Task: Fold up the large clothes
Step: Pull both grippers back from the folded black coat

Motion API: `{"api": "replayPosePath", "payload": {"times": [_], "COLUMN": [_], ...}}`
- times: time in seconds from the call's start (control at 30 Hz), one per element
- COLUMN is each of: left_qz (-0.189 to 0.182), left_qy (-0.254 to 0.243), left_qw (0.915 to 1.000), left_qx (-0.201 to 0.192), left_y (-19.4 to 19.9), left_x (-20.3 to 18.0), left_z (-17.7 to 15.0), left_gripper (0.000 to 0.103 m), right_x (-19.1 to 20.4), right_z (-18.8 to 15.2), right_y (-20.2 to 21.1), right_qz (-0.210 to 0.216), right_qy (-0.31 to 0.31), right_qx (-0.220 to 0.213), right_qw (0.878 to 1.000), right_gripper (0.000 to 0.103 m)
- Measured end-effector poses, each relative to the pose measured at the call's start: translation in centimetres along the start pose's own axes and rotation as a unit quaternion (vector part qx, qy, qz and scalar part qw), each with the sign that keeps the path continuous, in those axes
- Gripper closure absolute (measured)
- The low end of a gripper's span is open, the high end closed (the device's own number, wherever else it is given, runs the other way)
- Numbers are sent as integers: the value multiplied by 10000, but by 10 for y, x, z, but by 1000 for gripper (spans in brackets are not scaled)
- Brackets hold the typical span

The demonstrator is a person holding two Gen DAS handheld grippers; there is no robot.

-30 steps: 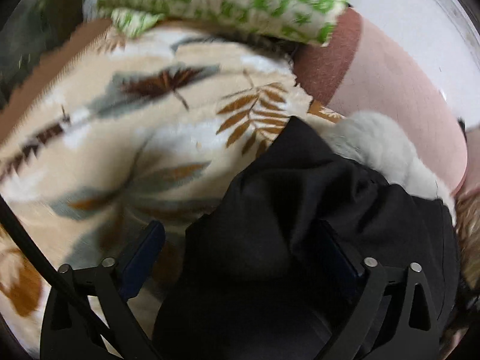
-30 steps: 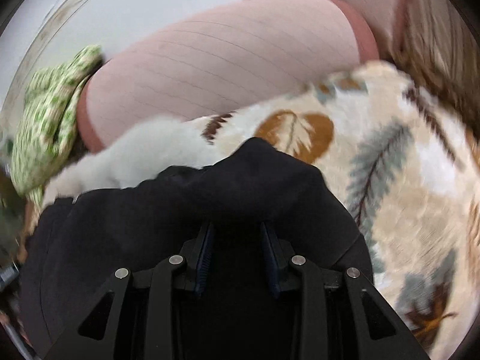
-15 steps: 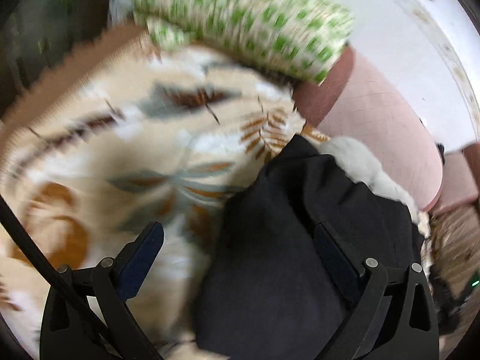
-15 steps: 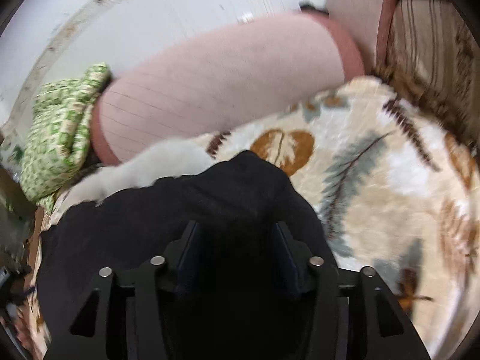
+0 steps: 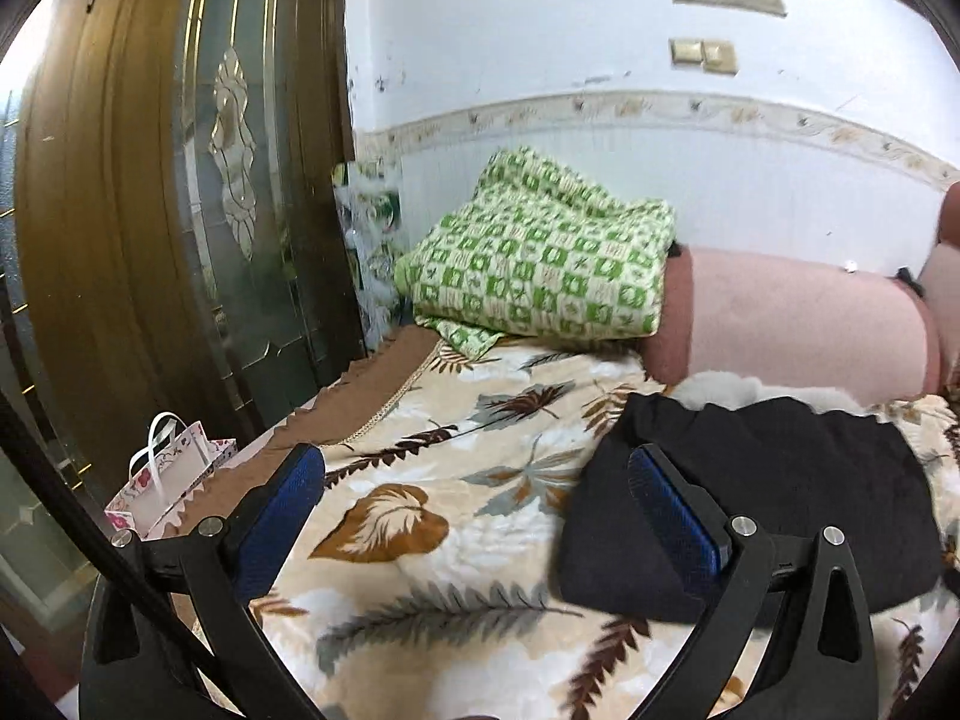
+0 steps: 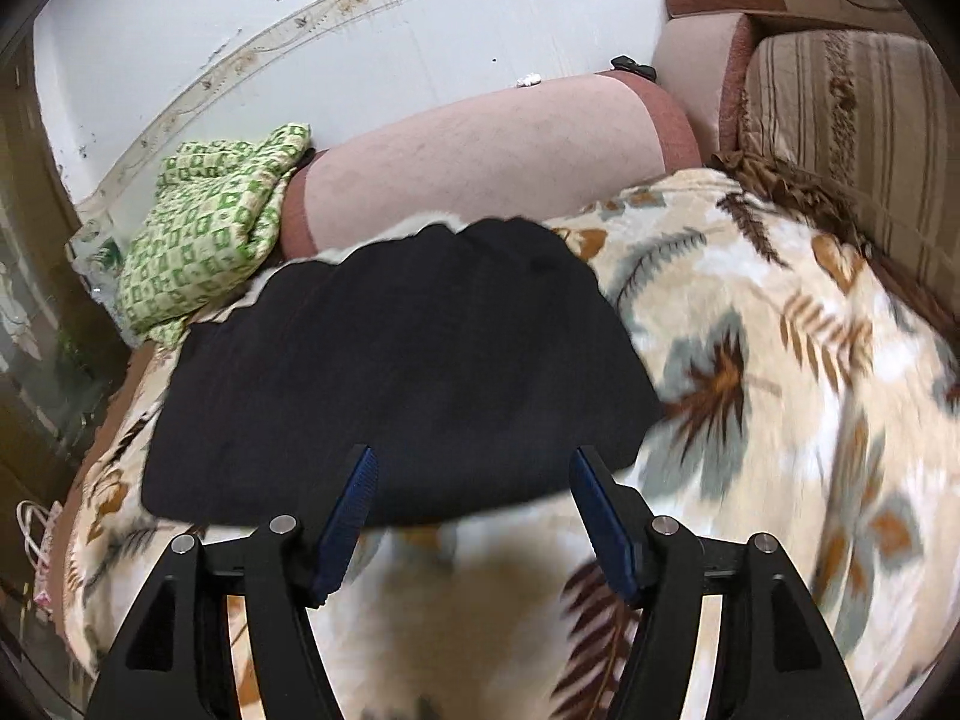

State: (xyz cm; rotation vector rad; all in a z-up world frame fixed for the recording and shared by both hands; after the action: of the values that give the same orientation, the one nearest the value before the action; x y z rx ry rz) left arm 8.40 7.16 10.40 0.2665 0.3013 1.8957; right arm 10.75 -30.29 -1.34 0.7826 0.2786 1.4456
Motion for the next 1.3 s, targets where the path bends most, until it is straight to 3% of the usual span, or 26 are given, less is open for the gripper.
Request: {"api": "replayPosePath", "payload": {"times": [0.13, 0.27, 0.6, 0.83, 1.3], "left_qz": [-477, -629, -684, -1087, -985], "left_qy": [212, 159, -124, -81, -461], "left_qw": [9985, 9968, 9931, 9807, 9752], "left_qx": [184, 459, 949, 1620, 1930], "left_y": [31, 46, 44, 27, 0], "left_x": [-5, -12, -21, -30, -48], "left_z": [-19, -41, -72, -94, -113], "left_gripper": [2, 2, 2, 2, 3], "right_x": [9, 19, 38, 35, 17], "right_z": [-23, -37, -50, -55, -65], "right_y": [19, 36, 54, 47, 16], "right_qz": [167, 307, 231, 211, 170], "right_qy": [-264, -400, -107, -144, -344], "right_qx": [-6, -89, -162, -61, 280], "right_qw": [9995, 9987, 9995, 9997, 9989], "right_gripper": [31, 28, 26, 26, 25]}}
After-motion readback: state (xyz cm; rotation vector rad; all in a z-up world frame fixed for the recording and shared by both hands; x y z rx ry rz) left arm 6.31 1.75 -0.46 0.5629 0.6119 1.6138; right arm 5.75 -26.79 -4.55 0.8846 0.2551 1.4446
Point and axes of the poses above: each gripper's, at about its wrist camera, not at the fingertips, and y roughly against the way its jaws point, x to its left, z to its top, the point moved 5 cm from there along -y, roughly the way its jaws point, and after that the axes turned 3 degrees about y, right-handed, at the moved point
